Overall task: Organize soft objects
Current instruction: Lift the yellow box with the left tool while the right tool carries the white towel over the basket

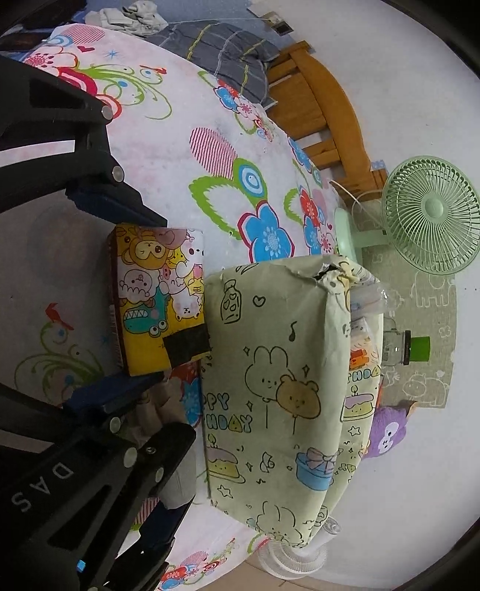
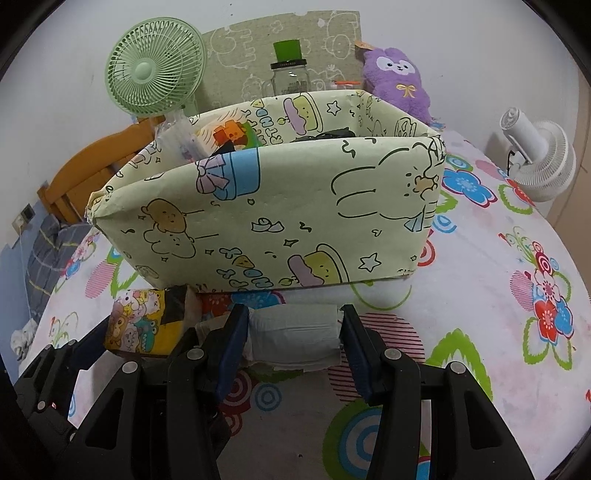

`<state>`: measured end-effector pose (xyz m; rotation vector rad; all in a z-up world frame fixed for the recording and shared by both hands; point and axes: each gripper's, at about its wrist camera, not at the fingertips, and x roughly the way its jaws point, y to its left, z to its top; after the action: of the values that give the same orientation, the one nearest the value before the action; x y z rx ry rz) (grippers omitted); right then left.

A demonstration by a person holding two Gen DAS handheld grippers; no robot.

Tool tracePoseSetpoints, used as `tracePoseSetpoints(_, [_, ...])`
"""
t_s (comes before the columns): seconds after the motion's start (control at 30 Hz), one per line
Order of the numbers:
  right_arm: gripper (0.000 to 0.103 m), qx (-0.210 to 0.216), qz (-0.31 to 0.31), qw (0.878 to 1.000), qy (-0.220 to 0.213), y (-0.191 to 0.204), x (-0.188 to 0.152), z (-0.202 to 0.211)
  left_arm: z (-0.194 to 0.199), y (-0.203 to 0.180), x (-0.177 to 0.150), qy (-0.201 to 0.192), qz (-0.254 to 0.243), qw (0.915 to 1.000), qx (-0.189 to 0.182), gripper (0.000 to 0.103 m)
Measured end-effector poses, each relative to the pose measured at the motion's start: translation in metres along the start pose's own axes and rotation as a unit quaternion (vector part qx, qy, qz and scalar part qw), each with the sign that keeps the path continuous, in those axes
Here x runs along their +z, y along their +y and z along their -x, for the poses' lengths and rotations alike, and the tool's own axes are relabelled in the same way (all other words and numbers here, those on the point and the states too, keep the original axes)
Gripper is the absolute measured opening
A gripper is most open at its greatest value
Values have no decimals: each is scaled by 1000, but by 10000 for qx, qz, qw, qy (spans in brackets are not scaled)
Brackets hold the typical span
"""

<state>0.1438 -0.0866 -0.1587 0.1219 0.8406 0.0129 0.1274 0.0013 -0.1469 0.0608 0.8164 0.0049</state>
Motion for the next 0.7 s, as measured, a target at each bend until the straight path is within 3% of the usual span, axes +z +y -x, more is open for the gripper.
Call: tracePoseSetpoints(0.7, [53, -82, -25, 9991, -416, -18, -10, 47, 46, -22, -7, -333, 7, 9992, -211, 72])
